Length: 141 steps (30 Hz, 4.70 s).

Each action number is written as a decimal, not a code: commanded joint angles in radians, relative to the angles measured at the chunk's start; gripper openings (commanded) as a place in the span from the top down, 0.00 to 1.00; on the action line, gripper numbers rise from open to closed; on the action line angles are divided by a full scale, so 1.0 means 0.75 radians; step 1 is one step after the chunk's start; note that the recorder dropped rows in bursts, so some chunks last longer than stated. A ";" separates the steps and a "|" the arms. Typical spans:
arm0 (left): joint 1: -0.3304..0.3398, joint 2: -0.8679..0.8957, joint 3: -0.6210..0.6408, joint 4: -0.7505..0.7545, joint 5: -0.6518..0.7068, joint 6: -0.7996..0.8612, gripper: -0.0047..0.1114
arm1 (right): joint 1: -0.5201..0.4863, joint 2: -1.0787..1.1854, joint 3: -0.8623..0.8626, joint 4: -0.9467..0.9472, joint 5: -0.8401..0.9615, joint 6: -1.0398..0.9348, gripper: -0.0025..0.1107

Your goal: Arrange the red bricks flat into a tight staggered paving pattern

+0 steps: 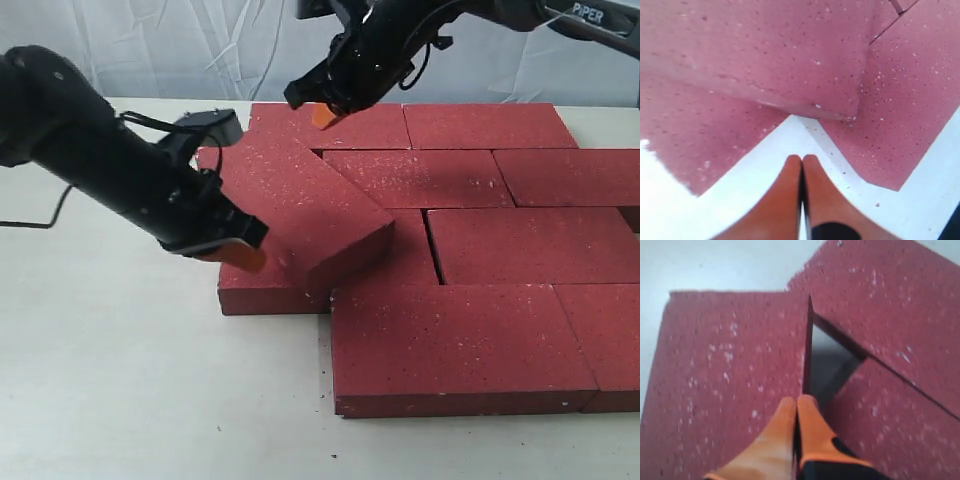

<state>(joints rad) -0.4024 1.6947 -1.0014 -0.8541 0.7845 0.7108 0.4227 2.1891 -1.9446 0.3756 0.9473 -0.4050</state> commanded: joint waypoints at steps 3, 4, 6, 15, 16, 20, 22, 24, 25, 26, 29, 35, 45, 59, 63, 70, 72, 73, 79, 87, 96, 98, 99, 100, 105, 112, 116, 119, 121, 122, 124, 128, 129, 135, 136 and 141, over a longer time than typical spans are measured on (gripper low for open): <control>0.176 -0.233 0.064 0.130 -0.078 -0.027 0.96 | -0.018 -0.223 0.145 -0.443 0.286 0.205 0.99; 0.206 -0.263 0.079 0.130 -0.093 -0.027 0.96 | -0.018 -0.266 0.209 -0.501 0.286 0.262 0.99; 0.251 -0.323 0.112 0.130 -0.131 -0.027 0.96 | -0.018 -0.342 0.336 -0.501 0.294 0.276 0.99; 0.282 -0.380 0.168 0.113 -0.234 -0.039 0.96 | 0.001 -0.393 0.678 -0.036 0.317 0.077 0.99; 0.282 -0.380 0.168 0.117 -0.237 -0.039 0.96 | 0.013 -0.373 0.684 -0.023 0.295 0.077 0.99; 0.282 -0.380 0.168 0.120 -0.244 -0.039 0.96 | 0.036 -0.307 0.684 -0.004 0.226 0.077 0.99; 0.282 -0.380 0.168 0.113 -0.247 -0.039 0.96 | 0.036 -0.286 0.684 -0.003 0.168 0.077 0.99; 0.282 -0.380 0.168 0.113 -0.259 -0.036 0.96 | 0.033 -0.276 0.684 -0.122 0.033 0.098 0.99; 0.282 -0.380 0.168 0.116 -0.262 -0.036 0.96 | 0.033 -0.276 0.684 -0.173 0.000 0.125 0.99; 0.282 -0.380 0.168 0.116 -0.268 -0.036 0.96 | 0.033 -0.276 0.684 -0.300 -0.088 0.197 0.99; 0.282 -0.380 0.168 0.126 -0.311 -0.036 0.96 | 0.033 -0.276 0.684 -0.492 -0.299 0.328 0.99; 0.284 -0.338 0.168 0.230 -0.531 -0.137 0.96 | -0.019 -0.276 0.663 -0.744 -0.639 0.584 0.99; 0.481 0.386 -0.423 0.251 -0.236 -0.286 0.96 | -0.083 -0.270 0.537 -0.308 -0.202 0.151 0.99; 0.479 0.555 -0.627 0.148 -0.138 -0.273 0.96 | -0.080 -0.112 0.379 -0.178 -0.169 0.151 0.99; 0.481 0.563 -0.627 0.182 -0.171 -0.286 0.96 | -0.080 -0.112 0.379 -0.178 -0.169 0.151 0.99; 0.479 0.641 -0.627 0.177 -0.158 -0.281 0.96 | -0.074 -0.112 0.379 -0.173 -0.173 0.151 0.99; 0.479 0.641 -0.627 0.162 -0.162 -0.281 0.96 | -0.065 -0.112 0.379 -0.173 -0.186 0.148 0.99; 0.479 0.639 -0.628 0.131 -0.158 -0.278 0.96 | -0.056 -0.112 0.379 -0.173 -0.198 0.146 0.99; 0.479 0.633 -0.642 0.074 -0.078 -0.196 0.96 | -0.016 -0.112 0.379 -0.173 -0.241 0.137 0.99; 0.586 0.481 -0.642 0.109 0.002 -0.206 0.96 | 0.016 -0.115 0.316 -0.147 -0.224 0.137 0.99; 0.763 0.298 -0.520 0.128 -0.006 -0.206 0.96 | 0.168 -0.023 0.044 -0.139 -0.239 0.137 0.99; 0.804 0.268 -0.459 0.128 -0.069 -0.206 0.96 | 0.195 0.035 -0.029 -0.137 -0.236 0.137 0.99; 0.823 0.261 -0.426 0.128 -0.105 -0.206 0.96 | 0.210 0.071 -0.074 -0.137 -0.236 0.137 0.99; 0.840 0.252 -0.397 0.128 -0.139 -0.203 0.96 | 0.224 0.111 -0.121 -0.137 -0.236 0.137 0.99; 0.858 0.250 -0.288 0.191 -0.316 -0.200 0.96 | 0.274 0.307 -0.337 -0.089 -0.239 0.137 0.99; 0.858 0.250 -0.184 0.241 -0.533 -0.203 0.96 | 0.290 0.474 -0.453 -0.053 -0.304 0.137 0.99; 0.858 0.257 -0.144 0.242 -0.588 -0.203 0.96 | 0.290 0.489 -0.454 -0.131 -0.289 0.137 0.99; 0.858 0.264 -0.128 0.280 -0.598 -0.203 0.96 | 0.290 0.489 -0.457 -0.175 -0.237 0.141 0.99; 0.861 0.266 -0.119 0.326 -0.621 -0.211 0.96 | 0.288 0.489 -0.457 -0.235 -0.163 0.143 0.99; 0.867 0.266 -0.112 0.329 -0.633 -0.211 0.96 | 0.284 0.489 -0.457 -0.258 -0.127 0.146 0.99; 0.901 0.266 -0.112 0.333 -0.648 -0.211 0.96 | 0.282 0.489 -0.457 -0.311 -0.045 0.166 0.99; 0.984 0.260 -0.112 0.312 -0.605 -0.292 0.96 | 0.259 0.462 -0.457 -0.361 0.012 0.241 0.99; 0.994 0.253 -0.112 0.303 -0.581 -0.294 0.96 | 0.251 0.444 -0.457 -0.361 0.025 0.241 0.99; 0.971 0.065 -0.023 0.178 -0.563 -0.256 0.96 | 0.222 0.294 -0.457 -0.436 0.170 0.296 0.99; 0.957 0.006 0.016 0.161 -0.567 -0.253 0.96 | 0.222 0.271 -0.457 -0.469 0.190 0.310 0.99; 0.869 -0.300 0.235 0.133 -0.558 -0.250 0.96 | 0.222 0.172 -0.439 -0.481 0.215 0.332 0.99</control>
<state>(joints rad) 0.2854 1.5966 -0.9089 -0.7315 0.3605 0.5183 0.5917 2.3638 -2.2825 0.0226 1.0962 -0.1647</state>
